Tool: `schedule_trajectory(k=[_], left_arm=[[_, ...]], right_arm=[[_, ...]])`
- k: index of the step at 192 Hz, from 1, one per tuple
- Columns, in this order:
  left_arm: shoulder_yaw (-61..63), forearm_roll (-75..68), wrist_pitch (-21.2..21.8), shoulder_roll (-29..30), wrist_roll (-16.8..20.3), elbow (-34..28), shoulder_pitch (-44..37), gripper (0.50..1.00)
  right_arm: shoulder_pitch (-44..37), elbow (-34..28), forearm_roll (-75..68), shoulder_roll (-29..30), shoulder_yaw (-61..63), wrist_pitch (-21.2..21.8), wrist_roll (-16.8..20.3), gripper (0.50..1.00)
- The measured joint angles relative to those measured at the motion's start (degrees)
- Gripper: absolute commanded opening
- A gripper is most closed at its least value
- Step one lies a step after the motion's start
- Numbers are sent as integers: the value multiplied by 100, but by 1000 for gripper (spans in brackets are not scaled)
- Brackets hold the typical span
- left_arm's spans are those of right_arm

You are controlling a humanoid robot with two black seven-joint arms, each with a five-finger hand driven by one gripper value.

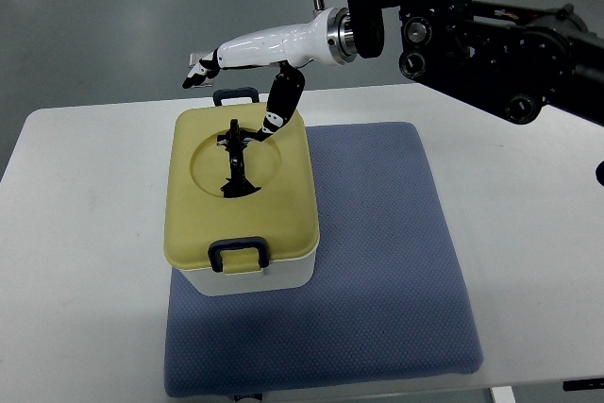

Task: Open white storage box with right hand
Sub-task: 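Lower the right hand and close its fingers around the black lid handle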

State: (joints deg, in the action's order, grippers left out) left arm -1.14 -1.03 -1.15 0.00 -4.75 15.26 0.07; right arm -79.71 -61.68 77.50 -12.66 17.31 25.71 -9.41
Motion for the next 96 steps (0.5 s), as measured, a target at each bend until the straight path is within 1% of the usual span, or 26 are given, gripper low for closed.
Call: schedule_trajectory(k=[53,96], left_arm=[[0,7,0,0,0,-6,1,1000],[-8,8,0,0,0,-11,1,1000]], right_arm=[[177,-1,-7,72,8,-298,-108,926],[312,-11,-7,187,9,-360,-156,924]])
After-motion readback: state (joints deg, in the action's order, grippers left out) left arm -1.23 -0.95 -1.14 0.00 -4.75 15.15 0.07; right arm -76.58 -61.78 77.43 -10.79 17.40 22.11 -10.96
